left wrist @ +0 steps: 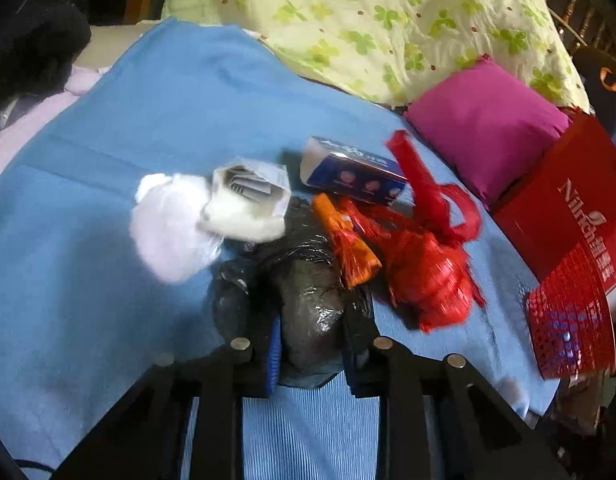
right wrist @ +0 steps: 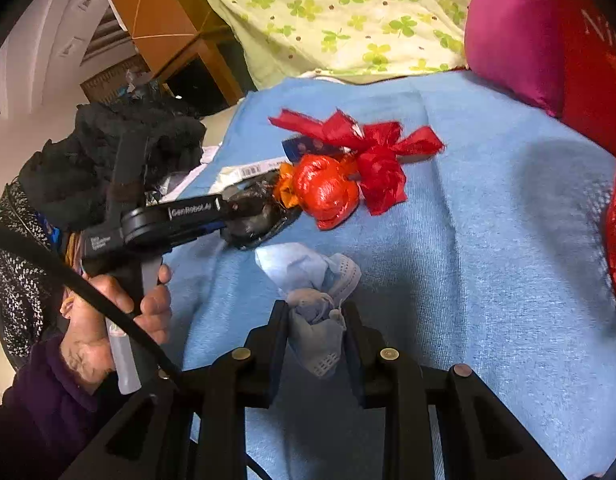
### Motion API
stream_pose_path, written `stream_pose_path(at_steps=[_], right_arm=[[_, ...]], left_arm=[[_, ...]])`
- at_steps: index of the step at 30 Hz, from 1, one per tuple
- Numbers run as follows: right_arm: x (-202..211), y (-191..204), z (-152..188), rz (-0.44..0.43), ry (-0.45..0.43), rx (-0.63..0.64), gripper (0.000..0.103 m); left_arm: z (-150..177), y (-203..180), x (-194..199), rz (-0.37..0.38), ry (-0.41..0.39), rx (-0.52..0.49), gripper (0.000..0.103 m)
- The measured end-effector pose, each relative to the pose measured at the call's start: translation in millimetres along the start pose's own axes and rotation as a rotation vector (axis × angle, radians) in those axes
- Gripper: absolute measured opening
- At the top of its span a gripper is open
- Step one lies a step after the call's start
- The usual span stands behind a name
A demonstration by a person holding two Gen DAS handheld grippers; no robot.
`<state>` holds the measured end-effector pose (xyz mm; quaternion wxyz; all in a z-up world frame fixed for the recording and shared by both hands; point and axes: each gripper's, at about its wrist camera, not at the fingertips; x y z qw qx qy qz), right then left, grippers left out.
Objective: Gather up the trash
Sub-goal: 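Grasp the black plastic bag with the left tool while the right tool grasps the blue cloth, then carry both items over the red wastebasket and open both tools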
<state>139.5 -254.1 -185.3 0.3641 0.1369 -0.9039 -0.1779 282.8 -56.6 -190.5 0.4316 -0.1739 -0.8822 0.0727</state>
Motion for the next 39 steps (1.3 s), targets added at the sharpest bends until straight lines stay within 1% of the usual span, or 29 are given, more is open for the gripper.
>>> stream_pose_path(at_steps=[2,5,6,11,14,17,21,24,27,31,39], right_arm=[[7,3,-1,-0.011,-0.021,-0.002,0.028],[18,7,-3,-0.019,-0.050,-0.006,0.028],[23,8,-3,-0.022,-0.061,-0.009,0.028],[45,9,-2,-0.018,-0.102,-0.014,0.028],[61,8,-3,-0.017,-0.133,-0.021,0.028],[78,7,-3,-0.015,-0.171,-0.026,0.028],[99,7,-5,-0.012,-0.222,-0.037,0.028],[113,6,-7,-0.003,-0.252,-0.035,0.028],[130,4,-7,0.010,-0.288,-0.033,0.028],[150,-3,-7,0.018,-0.329,-0.047,0.028],[192,-20,-3,0.052,-0.417,-0.077,0.028]], left_arm=[[10,-3,15,0.000,-0.013,-0.019,0.025],[22,-2,38,0.054,-0.034,0.014,0.025],[27,-1,45,0.061,-0.047,0.022,0.025],[61,-8,70,0.079,-0.056,0.044,0.024],[69,-18,86,0.063,-0.084,0.018,0.024],[68,-34,99,0.073,-0.102,-0.015,0.024],[63,-61,124,0.064,-0.156,-0.078,0.024],[57,-81,136,0.047,-0.189,-0.121,0.024],[56,-103,151,0.046,-0.216,-0.163,0.024],[54,-128,161,0.022,-0.234,-0.217,0.024],[55,-173,172,-0.002,-0.261,-0.303,0.024]])
Point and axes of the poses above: each gripper's, at about its wrist camera, not at the fingertips, and x roughly against the way its jaws point, y to its left, z to its underside, and after that the axes turned 5 degrees about -z, right-handed
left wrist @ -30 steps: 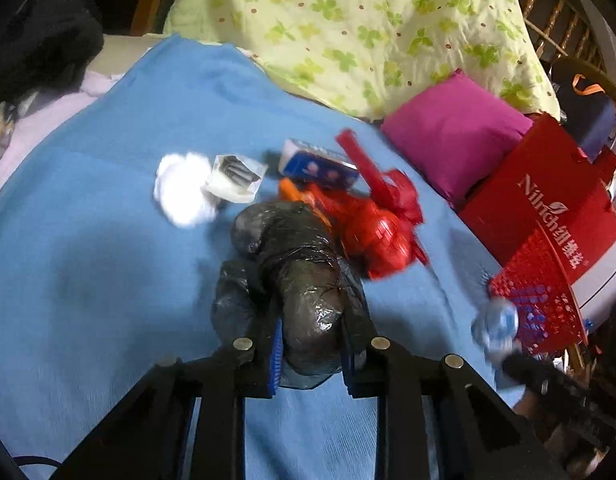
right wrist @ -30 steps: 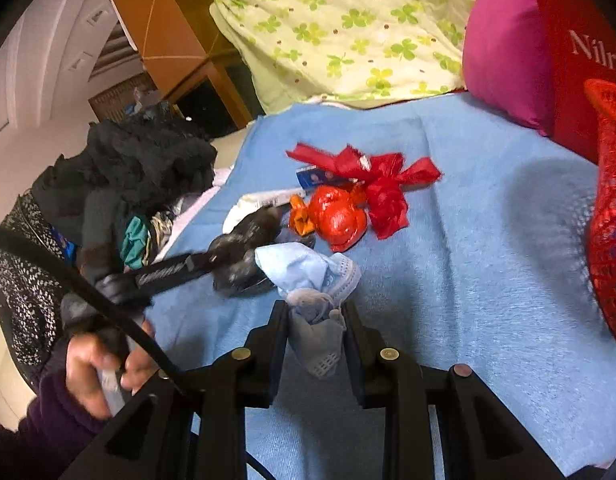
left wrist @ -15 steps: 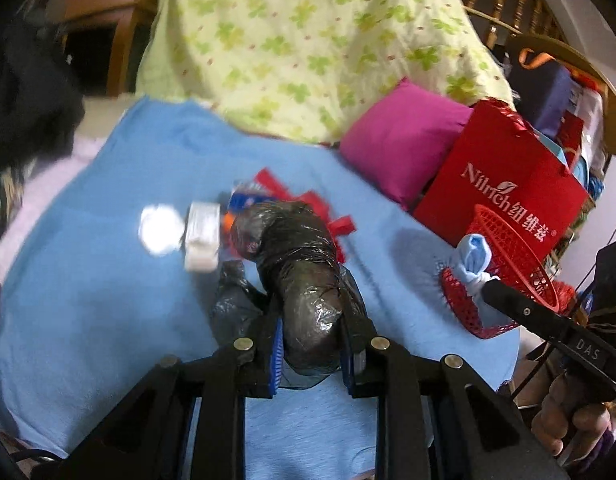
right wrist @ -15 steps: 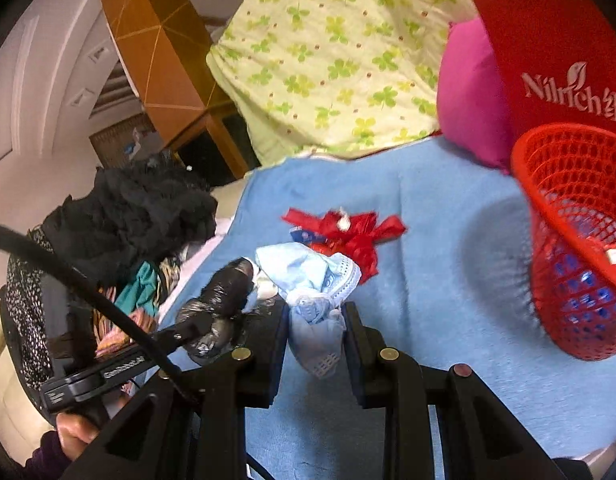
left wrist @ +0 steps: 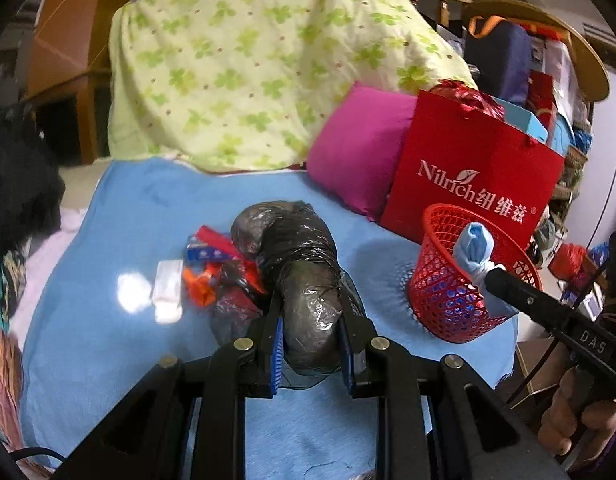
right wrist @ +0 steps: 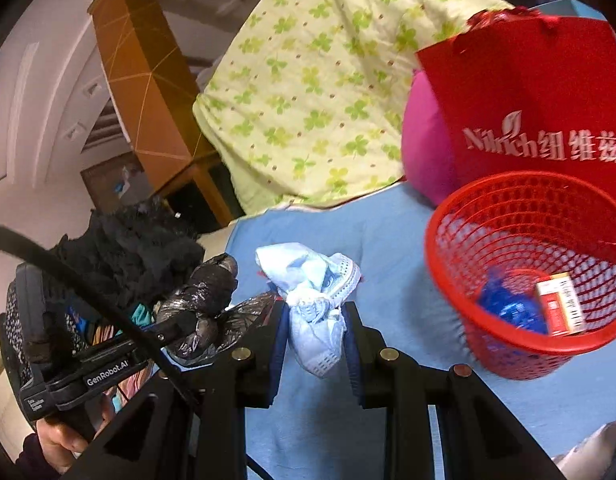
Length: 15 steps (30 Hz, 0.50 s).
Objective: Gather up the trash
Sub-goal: 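Carry both items over the red wastebasket and open both tools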
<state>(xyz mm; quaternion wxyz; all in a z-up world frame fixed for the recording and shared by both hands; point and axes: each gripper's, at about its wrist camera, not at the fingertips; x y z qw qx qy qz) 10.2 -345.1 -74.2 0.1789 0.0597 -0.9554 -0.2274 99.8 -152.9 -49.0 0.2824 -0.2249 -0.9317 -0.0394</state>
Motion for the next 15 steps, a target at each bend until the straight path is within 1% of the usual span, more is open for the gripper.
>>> stream_pose_path(at_steps=[8,15], right_arm=[[29,-21,-11,0.035,-0.067,-0.031,0.029],[47,-44,-16,0.072,-0.110,-0.078,0.029]], left_arm=[[-14,-35,-1,0.013,-0.023,-0.056,0.024],[-27,-66,-7,0.044,-0.029,-0.095,0.024]])
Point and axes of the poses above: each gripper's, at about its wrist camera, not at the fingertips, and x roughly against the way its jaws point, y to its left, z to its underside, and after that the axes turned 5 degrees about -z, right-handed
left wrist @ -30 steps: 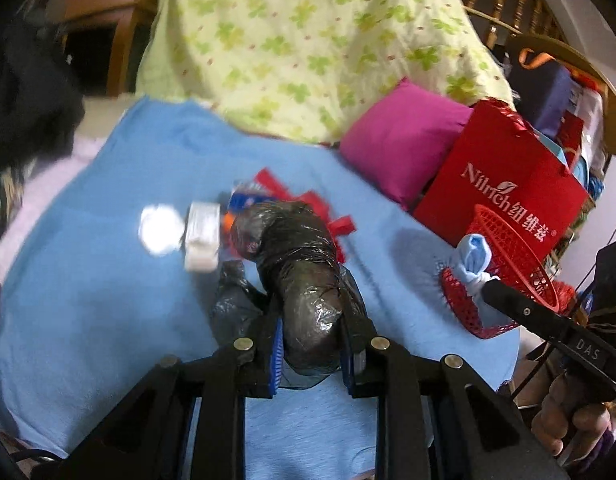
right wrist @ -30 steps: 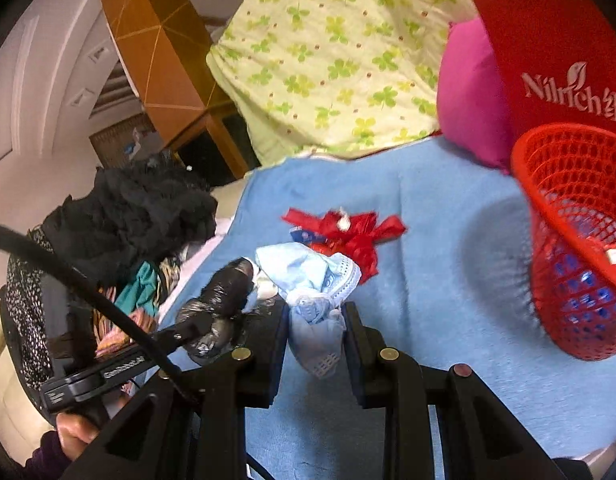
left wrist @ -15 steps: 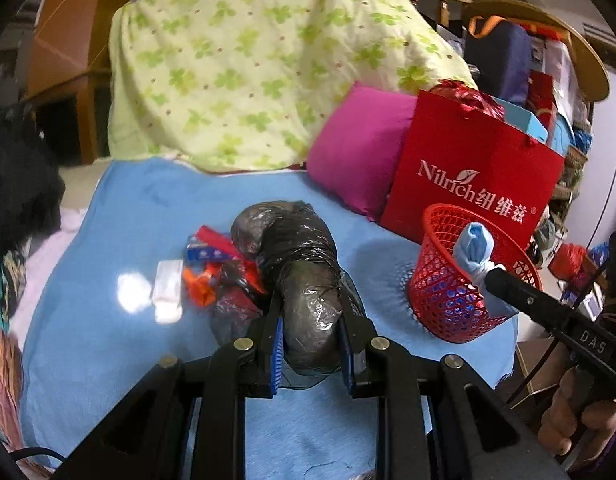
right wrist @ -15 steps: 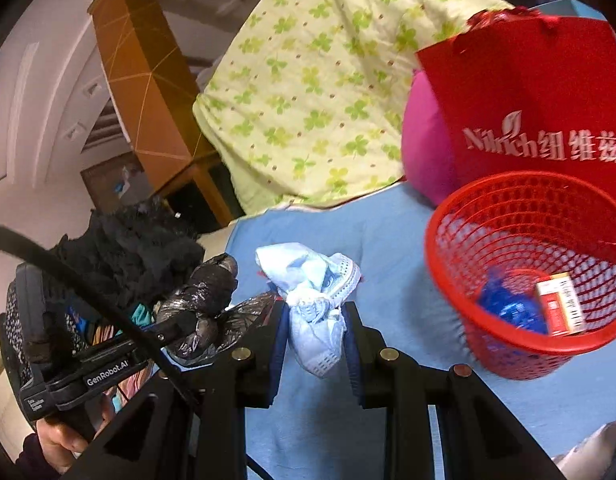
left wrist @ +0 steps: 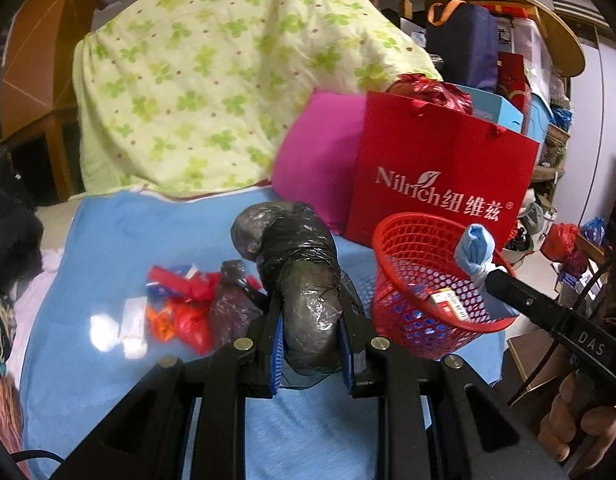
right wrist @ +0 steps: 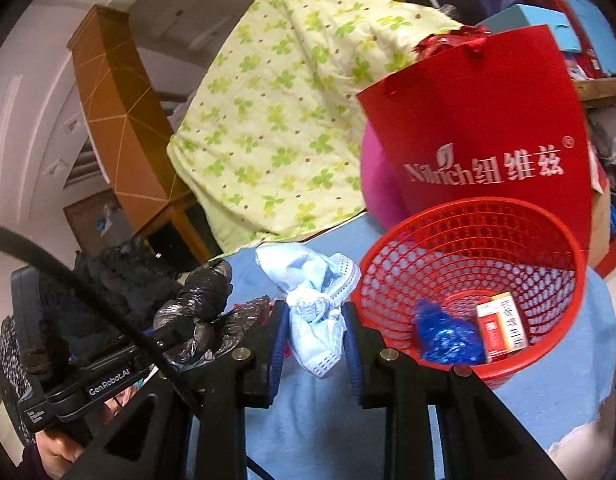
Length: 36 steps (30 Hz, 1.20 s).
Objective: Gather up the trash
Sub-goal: 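Carry both items over the red wastebasket and open both tools, then return to the blanket and grasp the white tissue with the left tool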
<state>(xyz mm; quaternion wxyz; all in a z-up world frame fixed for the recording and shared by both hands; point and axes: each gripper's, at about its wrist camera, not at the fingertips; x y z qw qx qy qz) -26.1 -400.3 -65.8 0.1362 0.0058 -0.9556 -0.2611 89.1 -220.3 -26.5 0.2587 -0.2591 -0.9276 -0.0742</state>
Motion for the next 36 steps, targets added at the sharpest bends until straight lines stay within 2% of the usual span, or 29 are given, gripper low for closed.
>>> stream_pose_path(at_steps=[2,12,15,18,19,21,22,23,24,25,26,31,36], right_arm=[[4,-9,-3,0.013,-0.010,-0.018,0.029],[25,-70,-28,0.081,-0.088,-0.166,0.029],[23,-90,-32,0.088,-0.080,-0.219,0.029],[20,-109,-31,0.104,-0.079,-0.279,0.031],[18,-114,-31,0.104,-0.073,-0.297,0.031],[16,-123,-28,0.109,-0.066,-0.323,0.032],[15,-127,-27,0.112,-0.060,-0.335,0.033],[15,-132,-24,0.111,-0.054,-0.351,0.034],[15,-135,-22,0.103,-0.054,-0.365,0.046],[17,-138,-21,0.097,-0.066,-0.373,0.066],[20,-138,-19,0.095,-0.089,-0.374,0.069],[31,-126,-19,0.065,-0.126,-0.330,0.069],[28,-89,-18,0.027,-0.113,-0.255,0.069]], left_arm=[[-4,-7,-1,0.020,-0.003,-0.005,0.024],[-36,-66,-22,0.218,-0.029,-0.033,0.025],[-42,-85,-36,0.255,-0.022,-0.043,0.025],[-43,-97,-54,0.286,0.001,-0.041,0.032],[-42,-100,-59,0.277,0.006,-0.045,0.037],[-38,-105,-68,0.243,0.025,-0.063,0.068],[-35,-105,-70,0.229,0.028,-0.065,0.072],[-31,-102,-70,0.227,0.021,-0.063,0.072],[-29,-101,-70,0.226,0.021,-0.065,0.072],[-25,-98,-69,0.218,0.029,-0.069,0.072],[-22,-93,-68,0.207,0.038,-0.071,0.072],[-8,-53,-56,0.151,0.059,-0.016,0.073],[15,3,-42,0.043,0.088,0.058,0.073]])
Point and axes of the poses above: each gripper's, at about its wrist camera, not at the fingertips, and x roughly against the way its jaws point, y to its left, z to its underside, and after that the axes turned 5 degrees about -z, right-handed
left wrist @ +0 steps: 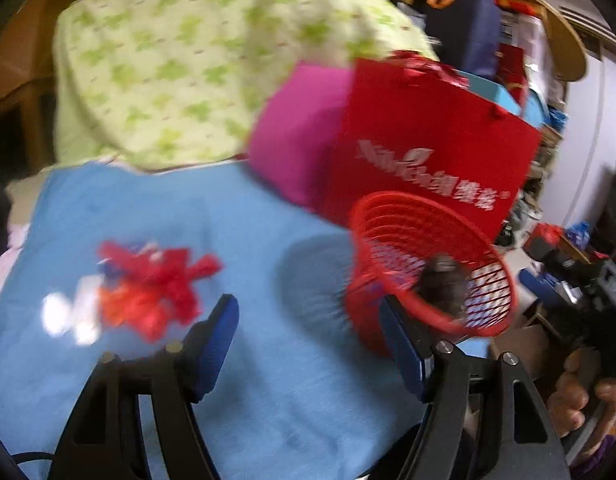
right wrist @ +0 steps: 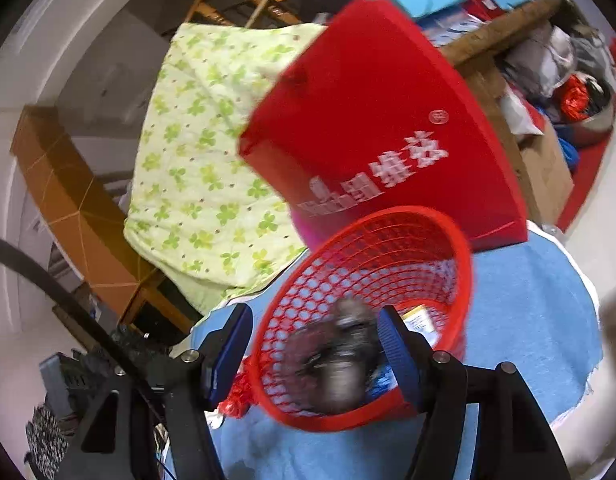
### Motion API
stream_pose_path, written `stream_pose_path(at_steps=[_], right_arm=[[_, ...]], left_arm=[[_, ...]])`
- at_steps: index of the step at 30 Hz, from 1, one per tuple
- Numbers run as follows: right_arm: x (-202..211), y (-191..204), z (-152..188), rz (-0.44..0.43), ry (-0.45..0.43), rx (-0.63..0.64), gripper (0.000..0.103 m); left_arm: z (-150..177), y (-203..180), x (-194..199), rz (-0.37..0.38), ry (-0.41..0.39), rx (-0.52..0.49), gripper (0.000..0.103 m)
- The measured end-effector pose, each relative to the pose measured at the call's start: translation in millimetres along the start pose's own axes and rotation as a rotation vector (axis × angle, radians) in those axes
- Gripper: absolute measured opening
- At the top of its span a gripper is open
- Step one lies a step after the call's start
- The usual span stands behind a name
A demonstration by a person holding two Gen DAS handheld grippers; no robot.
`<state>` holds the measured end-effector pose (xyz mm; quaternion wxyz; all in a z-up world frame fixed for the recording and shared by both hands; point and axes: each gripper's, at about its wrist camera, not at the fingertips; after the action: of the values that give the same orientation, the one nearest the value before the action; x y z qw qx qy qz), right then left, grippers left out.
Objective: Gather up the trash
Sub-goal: 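Return to the blanket and grasp the white tissue with the left tool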
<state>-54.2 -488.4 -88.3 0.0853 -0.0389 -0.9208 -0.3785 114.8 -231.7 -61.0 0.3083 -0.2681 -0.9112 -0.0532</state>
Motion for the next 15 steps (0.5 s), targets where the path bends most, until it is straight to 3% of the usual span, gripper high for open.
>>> stream_pose_path(at_steps=[6,15], right_arm=[[-15,59,21,-0.049,0.077,0.132,0.069],[-56,119,63,-0.081,0.222,0.255,0.069]], left_arm=[[23,57,17,-0.145,0.002,0.042,0.074],[52,156,35,-0.272,0.005,0.208,0.074]])
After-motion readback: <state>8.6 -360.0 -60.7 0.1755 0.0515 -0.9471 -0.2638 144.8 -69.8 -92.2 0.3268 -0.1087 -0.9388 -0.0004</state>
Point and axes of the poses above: each gripper's, at about its wrist camera, not at the fingertips, and x roughly against the way its jaws point, y to its left, z to its underside, and after that the axes turned 5 degrees about -z, right-handed
